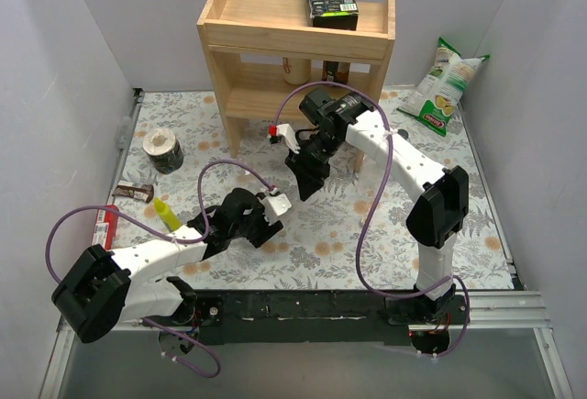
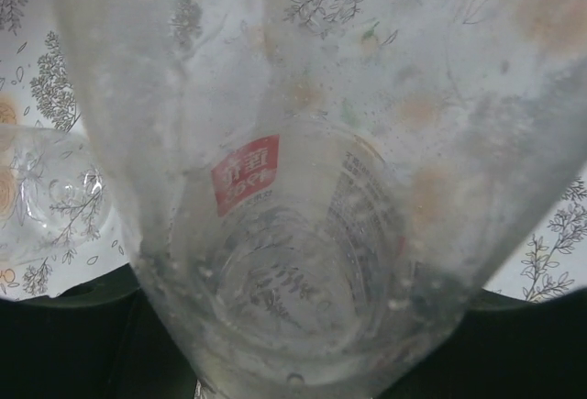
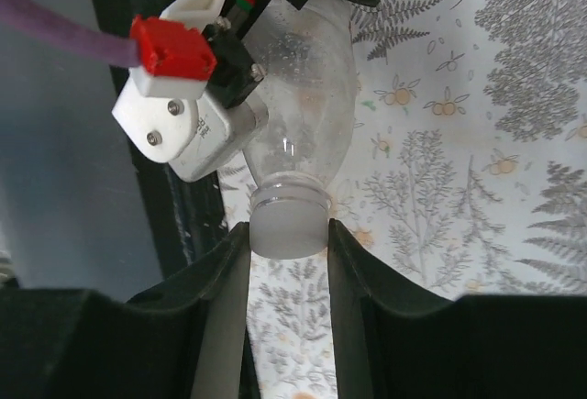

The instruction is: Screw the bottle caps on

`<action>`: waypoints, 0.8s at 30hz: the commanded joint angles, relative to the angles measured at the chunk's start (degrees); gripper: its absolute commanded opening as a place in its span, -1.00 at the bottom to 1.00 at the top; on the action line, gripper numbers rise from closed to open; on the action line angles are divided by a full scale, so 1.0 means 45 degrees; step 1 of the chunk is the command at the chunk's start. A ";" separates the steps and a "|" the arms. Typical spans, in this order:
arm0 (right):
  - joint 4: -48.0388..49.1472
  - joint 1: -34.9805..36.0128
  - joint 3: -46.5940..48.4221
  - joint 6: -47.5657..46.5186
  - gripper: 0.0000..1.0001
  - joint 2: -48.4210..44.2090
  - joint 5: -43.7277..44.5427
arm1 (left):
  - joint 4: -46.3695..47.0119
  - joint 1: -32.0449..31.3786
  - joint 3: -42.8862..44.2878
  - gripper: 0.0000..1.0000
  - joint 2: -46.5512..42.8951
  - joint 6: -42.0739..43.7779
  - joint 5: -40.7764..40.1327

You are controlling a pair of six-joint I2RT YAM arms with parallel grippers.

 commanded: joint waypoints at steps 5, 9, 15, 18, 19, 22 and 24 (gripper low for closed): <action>-0.0056 -0.0368 0.0449 0.3490 -0.72 0.0912 -0.2715 | 0.2797 -0.0004 0.0216 -1.00 -0.0676 -0.0034 -0.0607; -0.0114 -0.0777 0.2007 0.3216 0.14 0.0602 -0.1975 | 0.2486 -0.0004 -0.0116 -1.00 -0.0520 0.0063 -0.0178; -0.0076 -0.2125 0.2991 0.1523 0.82 -0.1075 -0.2070 | 0.1510 0.0093 -0.0214 -1.00 0.0260 0.0297 0.0584; -0.0114 -0.2087 0.1704 -0.0699 0.82 -0.2342 -0.2516 | 0.1429 0.0365 -0.0292 -1.00 0.0184 0.0590 0.1559; 0.0118 -0.1874 -0.0097 -0.3494 0.73 -0.3181 -0.2557 | 0.1391 0.0599 -0.0408 -1.00 -0.0010 0.0649 0.3128; 0.1382 -0.0917 -0.2526 -0.6245 0.57 -0.4787 -0.1252 | 0.1196 0.0835 -0.0332 -1.00 -0.0363 0.0766 0.4932; 0.2361 -0.0430 -0.3490 -0.6976 0.54 -0.5842 -0.0665 | 0.0747 0.0875 -0.0215 -1.00 -0.0539 0.1195 0.5797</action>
